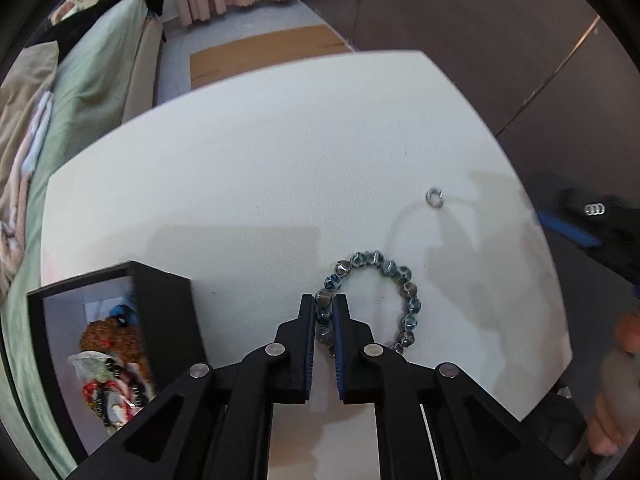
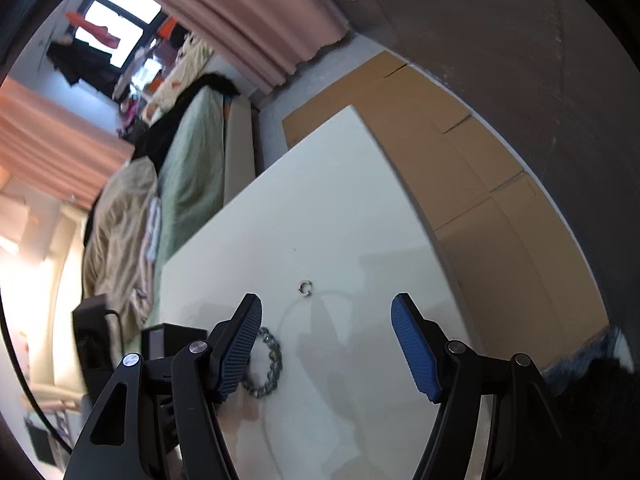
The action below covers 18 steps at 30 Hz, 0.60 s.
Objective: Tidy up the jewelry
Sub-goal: 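Grasp the grey-blue beaded bracelet with the left tool, then lift the grey-blue bracelet with the left tool while the right tool grasps the small silver ring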
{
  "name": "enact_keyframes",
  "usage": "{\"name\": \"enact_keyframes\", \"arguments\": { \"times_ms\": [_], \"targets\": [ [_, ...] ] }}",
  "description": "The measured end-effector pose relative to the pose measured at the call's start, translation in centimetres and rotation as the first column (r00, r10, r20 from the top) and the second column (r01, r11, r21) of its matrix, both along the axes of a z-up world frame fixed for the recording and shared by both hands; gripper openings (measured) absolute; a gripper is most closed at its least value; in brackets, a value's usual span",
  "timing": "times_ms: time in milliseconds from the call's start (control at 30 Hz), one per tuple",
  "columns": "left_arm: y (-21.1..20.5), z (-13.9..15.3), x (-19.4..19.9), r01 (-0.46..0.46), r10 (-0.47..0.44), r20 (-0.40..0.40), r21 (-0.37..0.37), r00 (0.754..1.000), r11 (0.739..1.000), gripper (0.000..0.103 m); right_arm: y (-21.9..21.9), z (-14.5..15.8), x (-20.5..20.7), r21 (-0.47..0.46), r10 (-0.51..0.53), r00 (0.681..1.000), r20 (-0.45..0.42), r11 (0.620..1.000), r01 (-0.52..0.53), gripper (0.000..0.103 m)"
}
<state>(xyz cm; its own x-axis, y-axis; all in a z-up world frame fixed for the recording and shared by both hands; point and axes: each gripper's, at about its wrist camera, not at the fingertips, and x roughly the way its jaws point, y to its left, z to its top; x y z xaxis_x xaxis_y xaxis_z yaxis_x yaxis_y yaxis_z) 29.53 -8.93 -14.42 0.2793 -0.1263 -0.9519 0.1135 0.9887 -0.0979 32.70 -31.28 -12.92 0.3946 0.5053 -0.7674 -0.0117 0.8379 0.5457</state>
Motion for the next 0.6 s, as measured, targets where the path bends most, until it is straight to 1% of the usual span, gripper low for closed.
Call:
{"name": "enact_keyframes", "arguments": {
  "times_ms": [67, 100, 133, 267, 333, 367, 500, 533, 600],
  "targets": [
    [0.5, 0.8, -0.2, -0.003, 0.004, 0.013, -0.033, 1.000, 0.999, 0.008, 1.0, -0.5, 0.8, -0.043, 0.027, 0.999, -0.023, 0.999, -0.028, 0.067],
    [1.0, 1.2, -0.4, -0.008, 0.009, 0.015, -0.055, 1.000, 0.998, 0.008, 1.4, -0.6, 1.2, -0.061, 0.040, 0.999, -0.034, 0.997, -0.042, 0.064],
    [1.1, 1.5, -0.4, -0.012, 0.013, 0.017, -0.065, 1.000, 0.998, 0.008, 2.0, -0.7, 1.7, -0.080, 0.063, 0.997, -0.046, 0.995, -0.067, 0.058],
    [2.4, 3.8, -1.3, -0.019, 0.024, 0.049, -0.113, 0.999, 0.993, 0.008, 3.9, -0.3, 2.7, -0.171, 0.129, 0.991, -0.048, 0.976, -0.135, 0.049],
    [2.7, 5.0, -2.1, -0.013, 0.022, 0.065, -0.128, 0.998, 0.992, 0.008, 4.9, -0.2, 2.8, -0.210, 0.150, 0.987, -0.047, 0.965, -0.157, 0.043],
    [2.9, 5.6, -2.3, -0.012, 0.022, 0.074, -0.130, 0.997, 0.991, 0.008, 4.8, -0.3, 2.9, -0.220, 0.159, 0.986, -0.049, 0.961, -0.166, 0.042],
    [4.5, 8.2, -3.3, -0.021, 0.039, 0.122, -0.147, 0.992, 0.989, 0.008, 6.2, -0.5, 3.2, -0.282, 0.193, 0.979, -0.069, 0.937, -0.205, 0.029],
    [5.2, 9.0, -3.6, -0.025, 0.047, 0.138, -0.152, 0.989, 0.988, 0.008, 6.7, -0.7, 3.2, -0.304, 0.199, 0.977, -0.074, 0.929, -0.212, 0.027],
    [6.1, 9.9, -3.9, -0.032, 0.057, 0.154, -0.158, 0.986, 0.987, 0.008, 7.3, -0.9, 3.4, -0.343, 0.205, 0.976, -0.074, 0.914, -0.218, 0.027]
  ]
}}
